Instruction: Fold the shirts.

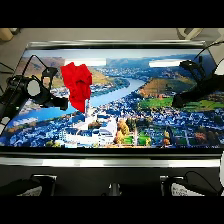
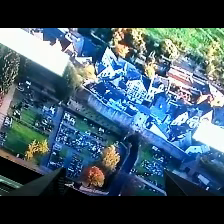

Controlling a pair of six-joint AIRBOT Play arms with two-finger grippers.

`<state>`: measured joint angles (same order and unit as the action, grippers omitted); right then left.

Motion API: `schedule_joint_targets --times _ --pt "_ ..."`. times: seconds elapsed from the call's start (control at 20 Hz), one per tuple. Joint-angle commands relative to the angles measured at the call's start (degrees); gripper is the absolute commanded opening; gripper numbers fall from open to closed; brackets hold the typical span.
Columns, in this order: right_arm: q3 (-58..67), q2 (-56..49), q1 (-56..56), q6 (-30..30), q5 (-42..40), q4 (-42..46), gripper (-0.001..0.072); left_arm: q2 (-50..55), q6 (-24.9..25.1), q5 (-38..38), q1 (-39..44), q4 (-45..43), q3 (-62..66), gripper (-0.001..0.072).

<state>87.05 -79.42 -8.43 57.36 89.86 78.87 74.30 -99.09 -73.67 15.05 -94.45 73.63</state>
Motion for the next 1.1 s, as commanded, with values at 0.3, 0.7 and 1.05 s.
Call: schedule_joint_targets --times 0.3,0.7,1.05 --pt "0.0 0.0 0.0 0.0 0.0 0.0 0.0635 0.0 0.0 0.0 0.0 0.0 0.0 0.0705" --pt "0.0 0.0 0.0 0.0 0.0 0.0 0.0635 0.0 0.0 0.0 0.0 0.0 0.0 0.0705" --pt "0.0 -0.1 0.1 0.0 -8.2 -0.2 0.0637 4.9 -4.1 25.3 0.2 2.2 1.1 0.0706"
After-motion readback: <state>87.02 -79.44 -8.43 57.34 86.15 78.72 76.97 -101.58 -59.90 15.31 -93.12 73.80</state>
